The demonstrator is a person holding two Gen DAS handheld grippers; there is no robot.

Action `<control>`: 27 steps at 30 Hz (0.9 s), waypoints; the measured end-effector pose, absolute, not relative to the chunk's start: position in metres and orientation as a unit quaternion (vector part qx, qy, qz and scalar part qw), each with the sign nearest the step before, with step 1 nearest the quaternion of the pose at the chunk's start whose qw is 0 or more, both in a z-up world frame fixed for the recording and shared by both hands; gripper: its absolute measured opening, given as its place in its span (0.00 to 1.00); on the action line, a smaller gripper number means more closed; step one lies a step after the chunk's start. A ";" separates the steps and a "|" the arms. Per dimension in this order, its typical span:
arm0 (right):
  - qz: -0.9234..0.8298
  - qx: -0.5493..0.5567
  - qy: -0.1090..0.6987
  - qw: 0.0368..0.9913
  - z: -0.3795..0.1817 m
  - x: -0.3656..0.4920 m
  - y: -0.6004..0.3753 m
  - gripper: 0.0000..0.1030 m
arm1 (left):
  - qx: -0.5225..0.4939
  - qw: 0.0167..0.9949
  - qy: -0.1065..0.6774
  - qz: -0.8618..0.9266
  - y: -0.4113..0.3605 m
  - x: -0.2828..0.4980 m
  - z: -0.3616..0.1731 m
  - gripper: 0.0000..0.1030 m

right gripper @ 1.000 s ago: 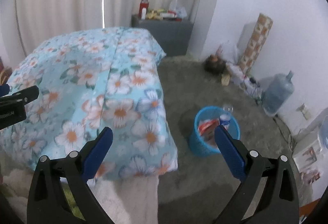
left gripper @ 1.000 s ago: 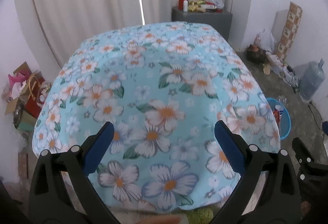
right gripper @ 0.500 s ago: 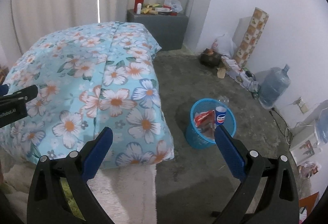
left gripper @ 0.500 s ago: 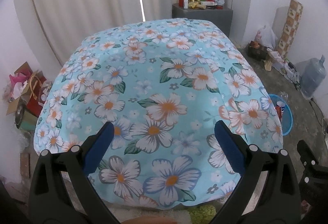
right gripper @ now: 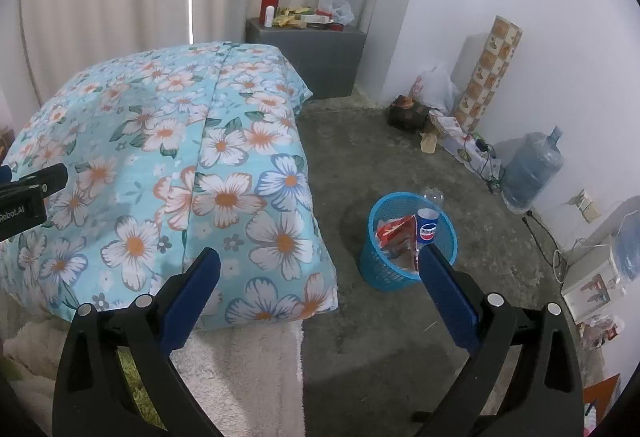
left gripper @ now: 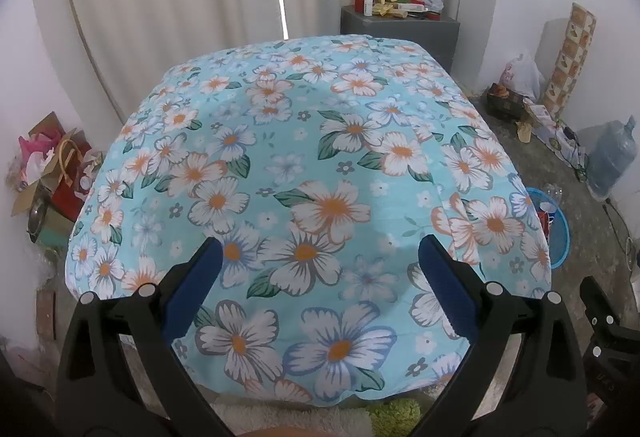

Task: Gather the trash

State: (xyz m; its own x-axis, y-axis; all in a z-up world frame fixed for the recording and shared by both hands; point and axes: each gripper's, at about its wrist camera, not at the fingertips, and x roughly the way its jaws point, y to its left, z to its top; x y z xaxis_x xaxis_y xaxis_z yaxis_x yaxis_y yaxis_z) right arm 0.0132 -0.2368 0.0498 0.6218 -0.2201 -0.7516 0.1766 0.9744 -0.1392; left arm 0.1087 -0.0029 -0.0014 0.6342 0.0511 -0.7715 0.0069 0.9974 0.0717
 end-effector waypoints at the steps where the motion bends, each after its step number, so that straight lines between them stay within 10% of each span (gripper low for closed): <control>1: -0.112 -0.027 0.421 0.900 0.050 0.013 -0.237 0.94 | 0.034 0.903 0.429 0.010 -0.003 0.108 -0.001 0.91; 27: -0.145 -0.020 0.416 0.898 0.059 0.007 -0.254 0.94 | 0.030 0.901 0.433 -0.014 -0.016 0.102 0.001 0.91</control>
